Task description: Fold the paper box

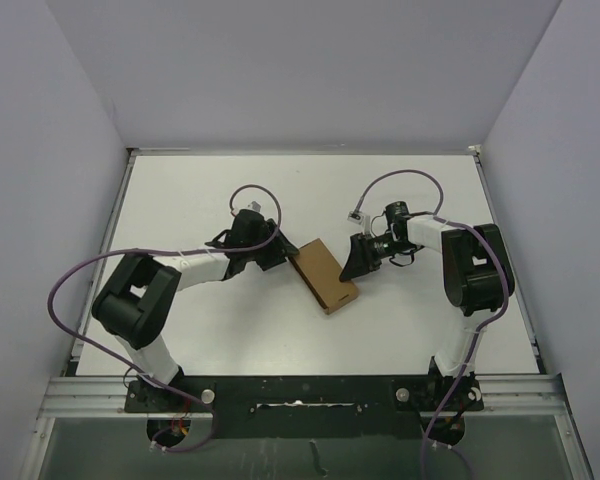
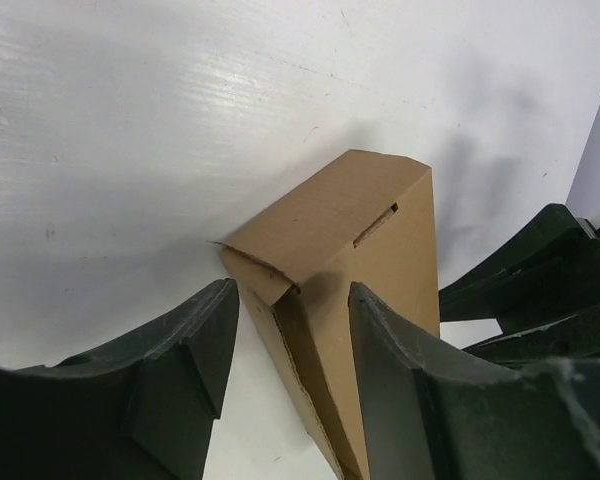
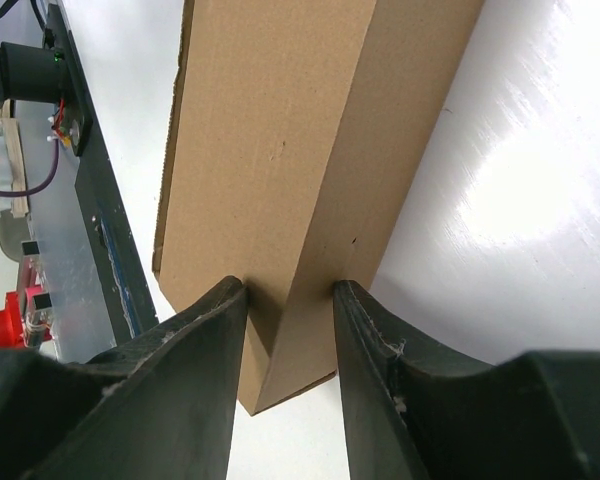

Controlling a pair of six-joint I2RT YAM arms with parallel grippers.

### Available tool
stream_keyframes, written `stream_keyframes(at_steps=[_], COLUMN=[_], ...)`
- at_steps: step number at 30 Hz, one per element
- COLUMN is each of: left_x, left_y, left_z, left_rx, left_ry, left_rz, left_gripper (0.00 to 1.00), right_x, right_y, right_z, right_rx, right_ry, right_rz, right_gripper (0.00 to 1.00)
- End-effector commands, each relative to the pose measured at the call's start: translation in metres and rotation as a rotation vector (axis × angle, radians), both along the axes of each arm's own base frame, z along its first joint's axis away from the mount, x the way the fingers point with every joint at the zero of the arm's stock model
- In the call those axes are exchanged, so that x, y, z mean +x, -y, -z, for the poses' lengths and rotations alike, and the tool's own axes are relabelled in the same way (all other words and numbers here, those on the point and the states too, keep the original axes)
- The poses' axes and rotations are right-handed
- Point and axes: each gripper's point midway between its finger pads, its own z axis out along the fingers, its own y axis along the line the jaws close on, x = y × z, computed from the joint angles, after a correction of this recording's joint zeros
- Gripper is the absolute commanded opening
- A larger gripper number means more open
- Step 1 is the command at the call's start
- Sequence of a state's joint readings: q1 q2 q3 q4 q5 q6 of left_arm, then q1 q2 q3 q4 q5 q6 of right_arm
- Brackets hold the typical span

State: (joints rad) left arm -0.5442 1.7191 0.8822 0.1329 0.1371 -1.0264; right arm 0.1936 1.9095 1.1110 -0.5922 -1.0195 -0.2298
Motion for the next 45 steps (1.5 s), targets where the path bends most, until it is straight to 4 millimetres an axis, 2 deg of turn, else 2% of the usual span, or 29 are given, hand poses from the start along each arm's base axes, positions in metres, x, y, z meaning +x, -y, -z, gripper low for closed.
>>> stream_keyframes(at_steps=[1, 5, 11, 14, 16, 20, 24, 26, 30, 32, 36, 39, 42, 45], left_x=[0.011, 0.008, 0.008, 0.008, 0.008, 0.002, -0.013, -0.025, -0.057, -0.077, -0.112, -0.130, -0.146, -0.151], left_y=[0.013, 0.020, 0.024, 0.025, 0.025, 0.018, 0.005, 0.000, 0.011, 0.023, 0.045, 0.054, 0.061, 0.065], left_z=[-0.007, 0.000, 0.004, 0.002, -0.003, -0.017, -0.034, -0.042, -0.060, -0.060, -0.054, -0.046, -0.036, -0.025], left_rx=[-0.016, -0.016, -0.033, -0.033, -0.046, -0.045, -0.032, -0.022, -0.061, -0.083, -0.124, -0.123, -0.083, -0.063], left_ry=[0.025, 0.005, -0.008, 0.001, 0.017, 0.070, 0.135, 0.162, 0.198, 0.171, 0.122, 0.086, 0.044, 0.019], left_rz=[0.023, 0.032, 0.031, 0.038, 0.048, 0.043, 0.027, 0.027, 0.057, 0.052, 0.023, -0.023, -0.047, -0.057], left_gripper=[0.45, 0.36, 0.16, 0.14, 0.19, 0.45, 0.64, 0.69, 0.70, 0.68, 0.66, 0.64, 0.63, 0.61], right_x=[0.000, 0.000, -0.001, 0.000, 0.000, 0.002, 0.002, 0.002, 0.002, 0.002, 0.002, 0.002, 0.002, 0.002], right_y=[-0.001, -0.002, -0.002, -0.002, -0.002, 0.000, 0.000, 0.000, -0.001, -0.001, -0.001, -0.001, -0.001, -0.001], right_z=[0.013, 0.014, 0.014, 0.013, 0.012, 0.011, 0.011, 0.012, 0.012, 0.012, 0.012, 0.012, 0.012, 0.012], right_rx=[-0.053, -0.056, -0.055, -0.050, -0.046, -0.041, -0.041, -0.041, -0.040, -0.040, -0.039, -0.036, -0.035, -0.035], right_ry=[0.019, 0.017, 0.018, 0.017, 0.016, 0.014, 0.013, 0.013, 0.013, 0.011, 0.010, 0.008, 0.007, 0.007], right_rz=[-0.032, -0.035, -0.038, -0.037, -0.033, -0.022, -0.022, -0.025, -0.025, -0.026, -0.027, -0.027, -0.026, -0.026], right_gripper=[0.37, 0.37, 0.35, 0.35, 0.35, 0.35, 0.35, 0.35, 0.35, 0.35, 0.35, 0.35, 0.35, 0.35])
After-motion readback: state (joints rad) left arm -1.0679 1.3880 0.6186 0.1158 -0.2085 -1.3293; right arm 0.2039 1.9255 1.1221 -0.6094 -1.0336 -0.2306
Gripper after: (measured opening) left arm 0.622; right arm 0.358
